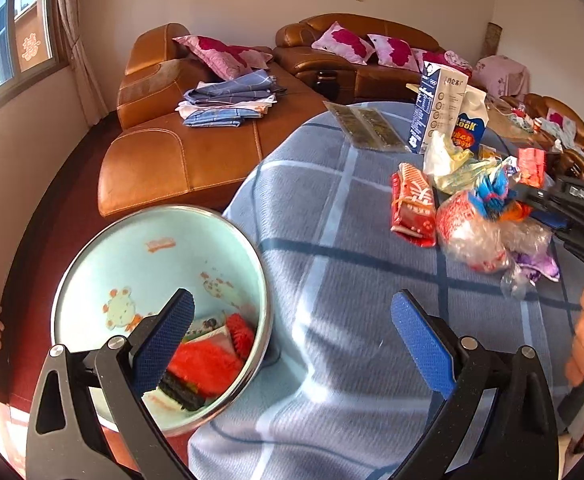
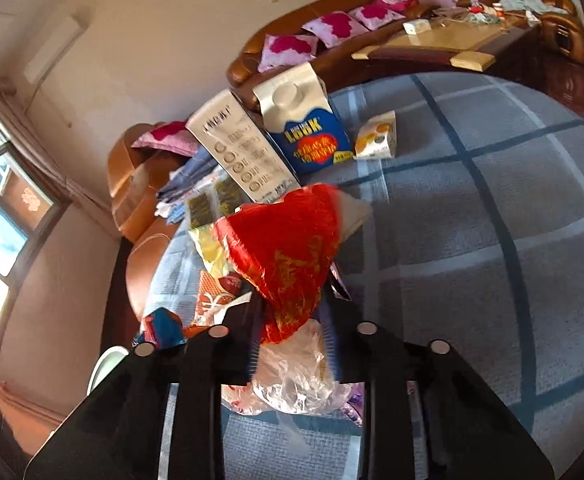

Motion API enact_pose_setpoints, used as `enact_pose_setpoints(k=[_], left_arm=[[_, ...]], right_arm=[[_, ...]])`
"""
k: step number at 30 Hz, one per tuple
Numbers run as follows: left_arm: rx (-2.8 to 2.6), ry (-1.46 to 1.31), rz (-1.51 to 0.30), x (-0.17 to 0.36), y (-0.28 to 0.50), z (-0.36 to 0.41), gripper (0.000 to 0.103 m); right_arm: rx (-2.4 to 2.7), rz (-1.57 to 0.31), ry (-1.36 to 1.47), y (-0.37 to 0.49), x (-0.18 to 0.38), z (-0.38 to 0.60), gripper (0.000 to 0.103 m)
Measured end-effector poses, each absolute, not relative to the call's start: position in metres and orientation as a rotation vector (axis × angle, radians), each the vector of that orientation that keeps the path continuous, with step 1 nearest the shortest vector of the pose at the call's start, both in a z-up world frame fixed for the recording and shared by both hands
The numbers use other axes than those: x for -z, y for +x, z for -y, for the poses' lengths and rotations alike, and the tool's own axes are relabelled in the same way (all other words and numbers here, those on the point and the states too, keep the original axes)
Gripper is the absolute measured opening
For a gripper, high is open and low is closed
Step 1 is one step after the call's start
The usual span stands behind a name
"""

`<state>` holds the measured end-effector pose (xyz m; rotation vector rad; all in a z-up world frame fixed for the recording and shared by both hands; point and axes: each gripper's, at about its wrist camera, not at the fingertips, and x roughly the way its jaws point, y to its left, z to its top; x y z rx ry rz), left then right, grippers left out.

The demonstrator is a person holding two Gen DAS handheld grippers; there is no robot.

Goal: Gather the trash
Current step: 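Reach to the red foil snack bag and grasp it with the right tool, then grasp the red printed paper box with the left tool while the right tool holds the foil bag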

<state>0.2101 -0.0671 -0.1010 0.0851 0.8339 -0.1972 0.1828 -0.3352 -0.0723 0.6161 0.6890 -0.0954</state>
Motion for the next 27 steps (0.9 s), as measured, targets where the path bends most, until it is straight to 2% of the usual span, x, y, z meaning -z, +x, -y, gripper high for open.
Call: enact_pose_setpoints(k=[9, 21, 24, 25, 26, 27], left_arm=[[0.238, 0.13, -0.82, 0.104, 0.246, 0.111, 0.095], [0.316, 0.153, -0.927, 0.13, 0.311, 0.185, 0.088], [0.341, 0.113, -0.972, 0.142, 0.314, 0.191, 0.083], [0.335, 0.119, -0.965, 0.141, 0.313, 0.192, 0.078], [0.337, 0.12, -0.959, 0.14, 0.313, 0.193, 0.064], [0.339, 0.124, -0.951, 0.139, 0.311, 0.192, 0.056]], right_arm=[[0.249, -0.505, 0.614, 0.124, 0.036, 0.393, 0.022], [0.349, -0.526, 0.663, 0.084, 0.065, 0.441, 0.023], [0.339, -0.528, 0.678, 0.078, 0.067, 0.44, 0.023], [0.335, -0.529, 0.68, 0.077, 0.069, 0.439, 0.023], [0.332, -0.53, 0.682, 0.078, 0.07, 0.438, 0.023], [0.329, -0.533, 0.685, 0.078, 0.07, 0.436, 0.023]])
